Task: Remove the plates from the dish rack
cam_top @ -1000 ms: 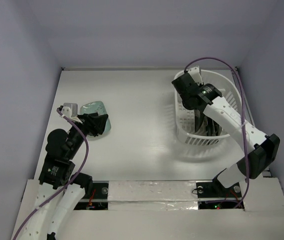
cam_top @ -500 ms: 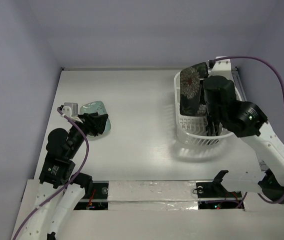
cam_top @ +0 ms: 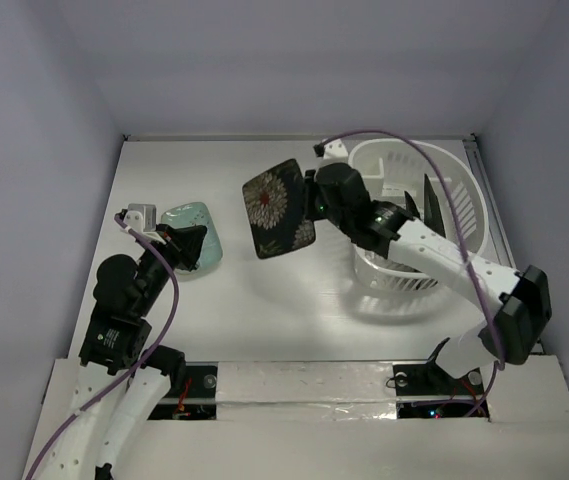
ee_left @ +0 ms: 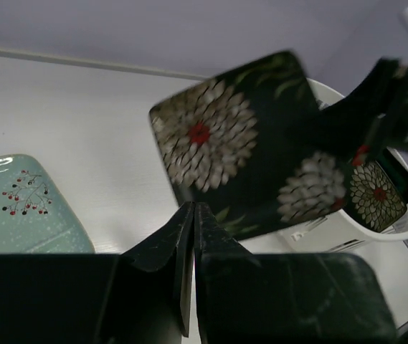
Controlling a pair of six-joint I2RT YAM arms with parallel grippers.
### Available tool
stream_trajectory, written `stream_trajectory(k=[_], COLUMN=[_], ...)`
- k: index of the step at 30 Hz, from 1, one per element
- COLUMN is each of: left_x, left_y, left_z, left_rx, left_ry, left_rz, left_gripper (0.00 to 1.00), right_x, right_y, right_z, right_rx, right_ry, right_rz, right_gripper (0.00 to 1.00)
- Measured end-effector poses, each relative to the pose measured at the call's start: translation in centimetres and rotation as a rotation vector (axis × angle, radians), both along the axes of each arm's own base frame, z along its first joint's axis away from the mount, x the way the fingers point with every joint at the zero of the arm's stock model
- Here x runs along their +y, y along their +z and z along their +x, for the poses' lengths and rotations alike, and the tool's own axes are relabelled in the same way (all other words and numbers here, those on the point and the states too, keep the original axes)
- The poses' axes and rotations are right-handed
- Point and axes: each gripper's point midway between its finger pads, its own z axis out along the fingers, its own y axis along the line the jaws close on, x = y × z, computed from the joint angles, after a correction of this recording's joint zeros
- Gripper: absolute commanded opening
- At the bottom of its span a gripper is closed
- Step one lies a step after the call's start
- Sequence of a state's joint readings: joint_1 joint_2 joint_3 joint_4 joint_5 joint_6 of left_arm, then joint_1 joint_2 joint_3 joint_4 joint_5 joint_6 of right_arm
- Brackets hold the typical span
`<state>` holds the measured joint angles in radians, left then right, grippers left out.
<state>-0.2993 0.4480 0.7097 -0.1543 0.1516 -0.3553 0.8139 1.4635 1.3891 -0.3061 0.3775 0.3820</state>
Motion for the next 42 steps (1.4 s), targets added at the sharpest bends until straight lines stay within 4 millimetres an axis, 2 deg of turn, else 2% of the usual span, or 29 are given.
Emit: stream_trajectory(k=[3,5,8,16,23,26,30,31,34,39,41,42], left_x=[0.0,0.0,0.0,0.0,0.0,0.0,-0.1,-0.1,-0.1,-0.1,-0.1,-0.1], left_y=[0.0,-0.1,-0.1,-0.2,-0.2,-0.2,-0.2,-0.2,-0.2,-0.2,-0.2,-0.2], left_z=[0.0,0.1,0.1,0.2,0.2,0.2,0.2,0.2,0.1,0.1,0.1,0.1], left_rx=[0.0,0.003,0.005,0.008,0.008,0.009,0.009,0.009,0.009,0.009,0.009,0.009], left_ry=[0.003,0.002,0.003,0.002,0.002,0.001,-0.002,-0.002,-0.003,-0.003,-0.003,-0.003], left_rz=[0.0,0.0,0.001,0.001,0.001,0.002,0.001,0.001,0.001,0.001,0.001,0.001], left_gripper=[0.0,0.0,0.01,0.1,0.14,0.15,0.16,0.16,0.16,0.16,0.16,0.16], right_x=[1.6,2.0,3.0,4.3,4.0,3.9,3.6,3.5,2.8,1.3,1.3,1.2], right_y=[-4.8,-7.0,-8.8,-11.8,-15.8,-16.2,-16.4,-16.6,-17.6,-20.1,-20.2,-20.3], right_z=[-0.7,-1.0,-0.9,-0.3,-0.4,-0.4,-0.2,-0.2,-0.3,-0.7,-0.6,-0.6], right_rx=[0.099,0.147,0.184,0.229,0.289,0.296,0.294,0.295,0.299,0.323,0.321,0.318], right_ry=[0.048,0.058,0.067,0.053,0.014,0.001,-0.02,-0.027,-0.054,-0.108,-0.113,-0.116], right_rz=[-0.007,-0.006,0.016,0.057,0.018,0.027,0.028,0.028,0.017,-0.033,-0.029,-0.039], right_gripper=[0.0,0.0,0.0,0.0,0.0,0.0,0.14,0.2,0.28,0.3,0.39,0.39])
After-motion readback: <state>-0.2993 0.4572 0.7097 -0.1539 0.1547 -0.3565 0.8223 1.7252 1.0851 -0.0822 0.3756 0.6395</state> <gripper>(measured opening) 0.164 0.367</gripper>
